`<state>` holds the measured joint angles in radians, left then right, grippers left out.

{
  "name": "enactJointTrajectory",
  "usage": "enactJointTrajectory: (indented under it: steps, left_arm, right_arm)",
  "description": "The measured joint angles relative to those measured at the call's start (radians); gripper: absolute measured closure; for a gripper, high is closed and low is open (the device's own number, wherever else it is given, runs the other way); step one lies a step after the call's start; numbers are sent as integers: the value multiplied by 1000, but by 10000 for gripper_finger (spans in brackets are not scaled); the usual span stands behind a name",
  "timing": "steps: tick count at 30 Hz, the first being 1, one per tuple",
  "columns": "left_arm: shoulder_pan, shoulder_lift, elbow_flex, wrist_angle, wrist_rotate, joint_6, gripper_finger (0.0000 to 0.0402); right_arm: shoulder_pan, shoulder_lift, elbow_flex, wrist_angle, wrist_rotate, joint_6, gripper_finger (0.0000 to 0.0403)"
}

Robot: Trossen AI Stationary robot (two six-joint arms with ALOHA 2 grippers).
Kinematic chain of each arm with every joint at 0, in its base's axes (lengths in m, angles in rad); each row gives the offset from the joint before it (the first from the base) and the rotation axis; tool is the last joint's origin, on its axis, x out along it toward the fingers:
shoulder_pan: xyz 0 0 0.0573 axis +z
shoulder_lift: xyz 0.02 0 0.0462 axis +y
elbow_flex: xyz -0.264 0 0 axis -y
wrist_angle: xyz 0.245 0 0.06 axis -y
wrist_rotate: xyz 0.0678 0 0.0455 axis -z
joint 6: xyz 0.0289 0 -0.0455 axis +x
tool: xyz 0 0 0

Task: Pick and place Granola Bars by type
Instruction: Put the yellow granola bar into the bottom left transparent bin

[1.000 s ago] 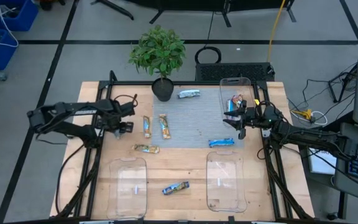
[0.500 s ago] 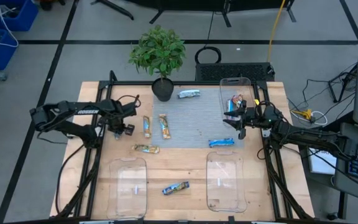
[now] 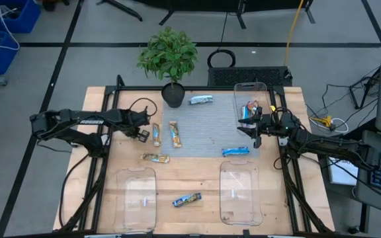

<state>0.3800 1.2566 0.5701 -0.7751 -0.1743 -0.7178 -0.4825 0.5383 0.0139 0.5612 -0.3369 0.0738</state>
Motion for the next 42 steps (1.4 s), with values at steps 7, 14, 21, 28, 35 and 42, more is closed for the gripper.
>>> enactJointTrajectory:
  steps: [7,14,21,28,35,42]
  left_arm:
    - [-74,-79,0,91,-130,87,401]
    - [-136,-125,-1,285,-292,271,401]
    - [-163,-184,-167,822,-297,586,401]
    - [-139,-308,-429,1229,-176,680,401]
    - [-73,-543,-560,1352,-26,691,401]
    - [23,-770,-544,1188,193,683,401]
  right_arm:
    - [0,1,0,-38,74,-7,260]
    - [0,0,0,-36,71,-5,261]
    - [0,0,0,-35,70,-5,259]
    - [0,0,0,-38,48,19,261]
    - [0,0,0,-40,40,19,263]
    - [0,0,0,-45,43,19,263]
